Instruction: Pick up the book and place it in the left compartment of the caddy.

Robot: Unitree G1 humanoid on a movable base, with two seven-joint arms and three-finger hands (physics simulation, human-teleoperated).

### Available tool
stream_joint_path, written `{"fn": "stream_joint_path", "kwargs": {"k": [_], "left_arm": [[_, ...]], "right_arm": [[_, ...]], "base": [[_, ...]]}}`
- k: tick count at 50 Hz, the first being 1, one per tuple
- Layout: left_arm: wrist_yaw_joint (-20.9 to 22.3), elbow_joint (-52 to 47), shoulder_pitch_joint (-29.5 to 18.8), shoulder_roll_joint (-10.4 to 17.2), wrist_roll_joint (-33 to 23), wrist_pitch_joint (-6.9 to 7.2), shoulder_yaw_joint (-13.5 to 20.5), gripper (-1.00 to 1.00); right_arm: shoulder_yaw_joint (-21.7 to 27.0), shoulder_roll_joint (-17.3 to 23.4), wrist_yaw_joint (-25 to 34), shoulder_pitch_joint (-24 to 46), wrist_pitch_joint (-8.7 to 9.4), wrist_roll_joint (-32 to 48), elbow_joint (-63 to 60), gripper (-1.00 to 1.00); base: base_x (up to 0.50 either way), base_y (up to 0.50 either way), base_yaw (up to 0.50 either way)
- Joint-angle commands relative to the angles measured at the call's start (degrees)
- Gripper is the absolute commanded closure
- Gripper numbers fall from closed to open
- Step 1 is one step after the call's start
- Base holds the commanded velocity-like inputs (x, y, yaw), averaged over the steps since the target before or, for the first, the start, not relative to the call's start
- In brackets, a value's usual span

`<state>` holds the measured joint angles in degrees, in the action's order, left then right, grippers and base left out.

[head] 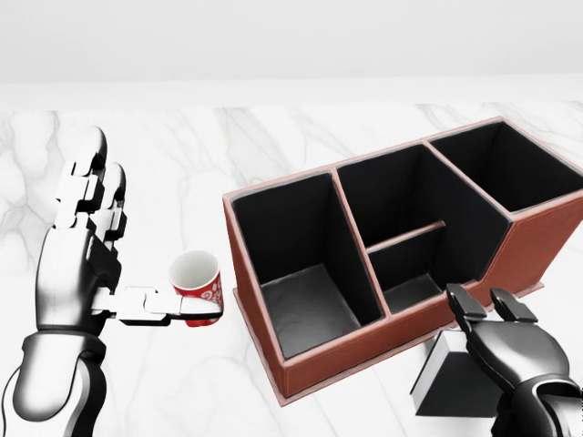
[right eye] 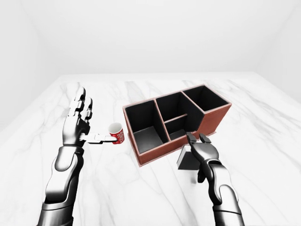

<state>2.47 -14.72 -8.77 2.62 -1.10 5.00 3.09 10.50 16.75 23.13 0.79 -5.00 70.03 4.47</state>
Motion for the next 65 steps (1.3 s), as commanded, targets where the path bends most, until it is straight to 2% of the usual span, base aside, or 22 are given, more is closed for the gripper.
{"fn": "stream_joint_path", "kwargs": {"k": [1, 2, 3, 13, 31, 36, 41, 47, 56, 65], "left_arm": [[0.00, 0.31, -0.31, 0.18, 0.18, 0.00, 0.33, -1.00], [0.00, 0.41, -0.37, 0.20, 0.23, 0.00, 0.38, -1.00], [-0.01, 0.38, -0.32, 0.19, 0.26, 0.00, 0.36, -1.00], [-0.03, -0.22, -0.47, 0.29, 0.27, 0.00, 0.38, -1.00], [-0.03, -1.79, -0.80, 0.42, 0.56, 0.00, 0.60, -1.00], [-0.03, -2.26, -0.66, 0.43, 0.77, 0.00, 0.74, -1.00], [0.25, -3.01, -0.35, 0.51, 1.56, 0.00, 1.14, -1.00], [0.43, -6.09, 0.41, 0.65, 2.25, 0.00, 1.38, -1.00], [0.61, -13.95, 5.96, -0.65, 1.53, 0.00, -0.22, -1.00], [0.84, -14.35, 5.96, -0.79, 1.40, 0.00, -0.04, -1.00]], "right_arm": [[-0.86, 1.92, -1.18, -1.90, 0.00, 2.14, 8.05, 0.05], [-0.84, 1.80, -0.91, -2.15, 0.00, 2.16, 7.75, 0.75], [-0.82, 1.71, -0.77, -2.47, 0.00, 2.25, 7.30, 1.00], [-0.33, 0.53, 1.29, -3.98, 0.00, 2.12, 3.69, 1.00], [-1.20, -0.21, 5.76, 2.31, 0.00, -1.05, -1.26, 1.00], [0.87, 0.66, 9.52, 0.98, 0.00, -3.56, -6.88, 1.00], [3.28, 1.42, 16.87, 2.12, 0.00, -5.48, -13.72, 1.00], [6.26, 2.42, 16.87, 3.48, 0.00, -8.07, -21.51, 1.00], [7.34, 6.11, 16.87, 12.59, 0.00, -11.71, -29.37, 1.00], [8.25, 10.48, 16.87, 19.18, 0.00, -16.65, -31.93, 1.00]], "base": [[0.00, 0.00, 0.00], [0.00, 0.00, 0.00], [0.00, 0.00, 0.00], [0.00, 0.00, 0.00], [0.00, 0.00, 0.00], [0.00, 0.00, 0.00], [0.00, 0.00, 0.00], [0.00, 0.00, 0.00], [0.00, 0.00, 0.00], [0.00, 0.00, 0.00]]}}
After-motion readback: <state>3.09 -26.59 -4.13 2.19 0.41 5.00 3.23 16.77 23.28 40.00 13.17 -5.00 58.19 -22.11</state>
